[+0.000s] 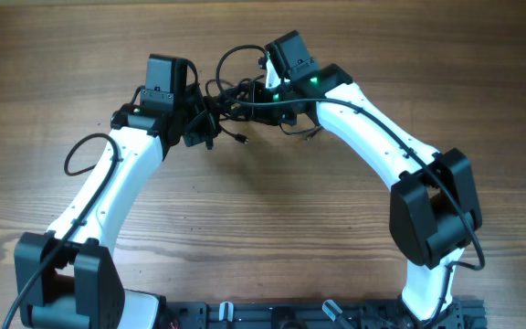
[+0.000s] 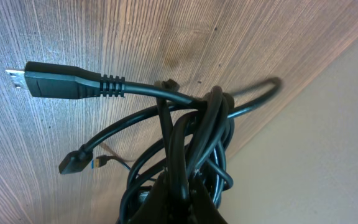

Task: Untangle cables

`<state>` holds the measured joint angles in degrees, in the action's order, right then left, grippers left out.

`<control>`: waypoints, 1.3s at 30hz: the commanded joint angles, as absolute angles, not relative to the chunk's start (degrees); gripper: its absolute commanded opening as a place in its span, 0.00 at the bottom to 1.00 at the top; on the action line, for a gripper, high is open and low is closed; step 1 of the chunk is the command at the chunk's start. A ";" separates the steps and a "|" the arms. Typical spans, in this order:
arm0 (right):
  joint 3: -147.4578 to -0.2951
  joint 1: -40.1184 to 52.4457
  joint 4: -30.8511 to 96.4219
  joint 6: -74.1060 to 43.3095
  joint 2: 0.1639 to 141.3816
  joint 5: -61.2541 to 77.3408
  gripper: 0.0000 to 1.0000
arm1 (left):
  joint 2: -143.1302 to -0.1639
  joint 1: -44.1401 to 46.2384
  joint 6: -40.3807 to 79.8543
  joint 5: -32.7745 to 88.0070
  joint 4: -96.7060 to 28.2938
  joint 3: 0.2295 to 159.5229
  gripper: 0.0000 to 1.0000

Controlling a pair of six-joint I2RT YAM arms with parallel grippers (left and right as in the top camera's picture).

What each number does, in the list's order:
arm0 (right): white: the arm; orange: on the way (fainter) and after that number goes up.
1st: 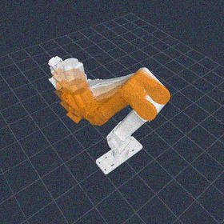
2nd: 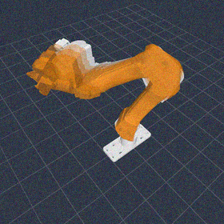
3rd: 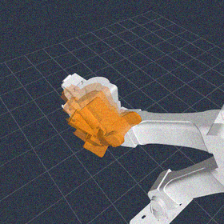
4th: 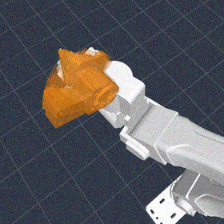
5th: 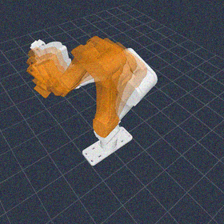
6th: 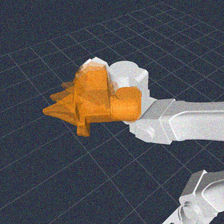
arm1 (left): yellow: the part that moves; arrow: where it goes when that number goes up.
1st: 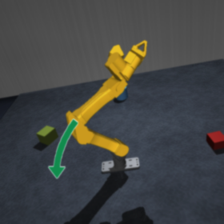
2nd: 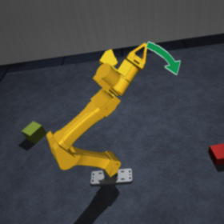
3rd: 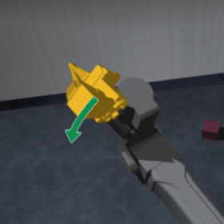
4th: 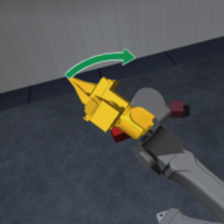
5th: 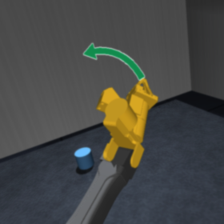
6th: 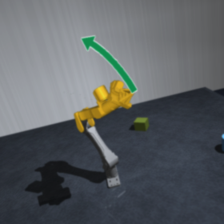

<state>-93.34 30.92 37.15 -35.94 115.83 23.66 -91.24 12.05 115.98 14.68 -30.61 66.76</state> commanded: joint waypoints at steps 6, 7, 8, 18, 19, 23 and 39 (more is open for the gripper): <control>-95.09 28.71 51.99 -11.84 108.90 33.26 0.04 | -91.20 12.95 124.99 3.95 -35.07 66.76 0.04; -95.66 28.45 55.13 -8.12 107.57 34.22 0.04 | -91.20 12.95 124.97 1.41 -36.01 66.76 0.04; -96.14 28.40 58.15 -4.03 106.30 35.24 0.05 | -91.24 12.95 124.99 -0.89 -37.06 66.76 0.04; -97.30 28.42 78.17 27.00 91.88 53.39 0.04 | -91.79 12.97 124.95 -13.37 -45.10 66.76 0.04; -97.30 28.42 77.73 28.99 91.24 59.16 0.04 | -91.96 13.02 124.95 -13.37 -45.80 66.76 0.04; -97.30 28.05 71.48 27.11 90.76 72.62 0.04 | -93.17 12.99 124.88 -13.39 -49.12 66.76 0.04; -97.06 20.97 58.83 -22.87 100.09 15.29 0.04 | -94.52 13.93 55.22 1.85 -39.18 66.76 0.04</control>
<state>-94.35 21.61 57.36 -19.99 97.10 27.75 -92.86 14.87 76.86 1.91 -38.70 68.97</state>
